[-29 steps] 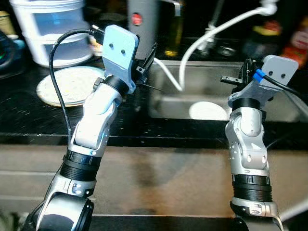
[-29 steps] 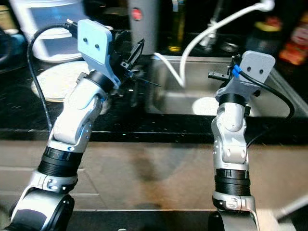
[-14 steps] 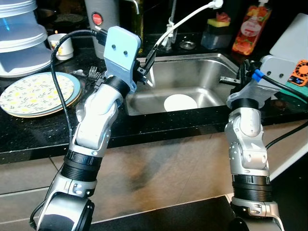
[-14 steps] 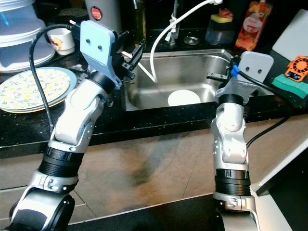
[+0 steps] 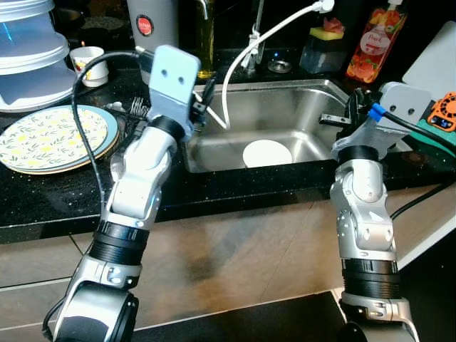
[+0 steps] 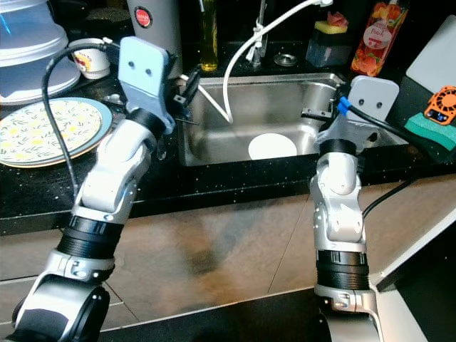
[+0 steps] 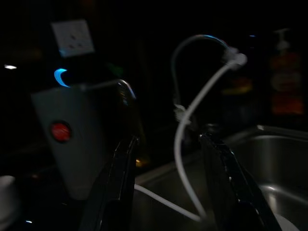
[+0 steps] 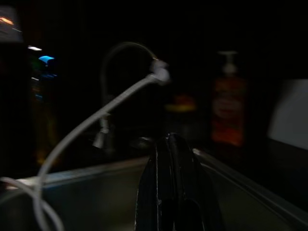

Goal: Kitchen organization

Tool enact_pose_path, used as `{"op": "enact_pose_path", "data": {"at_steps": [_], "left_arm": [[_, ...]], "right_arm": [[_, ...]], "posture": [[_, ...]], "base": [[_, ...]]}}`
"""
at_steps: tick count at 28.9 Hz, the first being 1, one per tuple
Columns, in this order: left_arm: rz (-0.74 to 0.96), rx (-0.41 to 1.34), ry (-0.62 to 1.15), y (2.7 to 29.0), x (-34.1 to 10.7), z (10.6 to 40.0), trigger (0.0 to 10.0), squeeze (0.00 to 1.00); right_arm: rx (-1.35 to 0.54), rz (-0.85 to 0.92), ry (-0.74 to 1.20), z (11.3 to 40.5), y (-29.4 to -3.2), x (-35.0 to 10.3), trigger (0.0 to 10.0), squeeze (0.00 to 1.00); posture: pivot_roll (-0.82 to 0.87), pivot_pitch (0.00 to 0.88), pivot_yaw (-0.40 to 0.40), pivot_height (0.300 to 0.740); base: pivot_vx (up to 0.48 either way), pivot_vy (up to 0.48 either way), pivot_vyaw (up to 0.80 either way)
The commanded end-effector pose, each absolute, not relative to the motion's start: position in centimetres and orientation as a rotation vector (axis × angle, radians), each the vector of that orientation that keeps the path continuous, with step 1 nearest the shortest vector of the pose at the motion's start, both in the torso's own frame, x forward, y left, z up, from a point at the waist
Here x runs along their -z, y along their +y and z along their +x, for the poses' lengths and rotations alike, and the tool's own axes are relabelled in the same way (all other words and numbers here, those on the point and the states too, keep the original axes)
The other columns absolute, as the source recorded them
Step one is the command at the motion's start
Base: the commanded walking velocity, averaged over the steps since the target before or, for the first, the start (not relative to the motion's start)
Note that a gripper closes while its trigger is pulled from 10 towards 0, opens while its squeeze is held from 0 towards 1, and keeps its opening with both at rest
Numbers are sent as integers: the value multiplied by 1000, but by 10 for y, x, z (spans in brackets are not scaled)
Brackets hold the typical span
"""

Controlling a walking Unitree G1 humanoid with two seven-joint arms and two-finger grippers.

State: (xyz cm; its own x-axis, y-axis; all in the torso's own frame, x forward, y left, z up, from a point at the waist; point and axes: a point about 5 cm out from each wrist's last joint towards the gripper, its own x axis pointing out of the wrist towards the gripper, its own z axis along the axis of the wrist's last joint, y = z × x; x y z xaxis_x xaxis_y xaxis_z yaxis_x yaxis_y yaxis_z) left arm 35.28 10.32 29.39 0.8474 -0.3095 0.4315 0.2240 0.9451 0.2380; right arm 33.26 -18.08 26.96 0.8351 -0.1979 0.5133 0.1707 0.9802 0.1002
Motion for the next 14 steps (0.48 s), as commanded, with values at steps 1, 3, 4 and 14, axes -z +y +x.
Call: {"op": "enact_pose_path", "data": {"at_steps": [1, 3, 4, 14], "left_arm": [[197, 293, -477, 100, -295, 354, 10000, 0], [197, 292, -478, 100, -295, 354, 10000, 0], [198, 292, -478, 99, -295, 354, 10000, 0], [153, 280, -493, 100, -298, 353, 10000, 0]], "right_arm": [[198, 54, -533, 333, -183, -266, 10000, 0], [197, 55, -535, 332, -183, -266, 10000, 0], [196, 56, -535, 332, -183, -266, 10000, 0], [190, 57, -535, 332, -182, -266, 10000, 0]], "posture": [[83, 52, -22, 740], [83, 52, -22, 740], [83, 52, -22, 740], [83, 52, -22, 740]], "base": [[360, -281, 0], [356, -285, 0], [360, -285, 0], [135, -127, 0]]}}
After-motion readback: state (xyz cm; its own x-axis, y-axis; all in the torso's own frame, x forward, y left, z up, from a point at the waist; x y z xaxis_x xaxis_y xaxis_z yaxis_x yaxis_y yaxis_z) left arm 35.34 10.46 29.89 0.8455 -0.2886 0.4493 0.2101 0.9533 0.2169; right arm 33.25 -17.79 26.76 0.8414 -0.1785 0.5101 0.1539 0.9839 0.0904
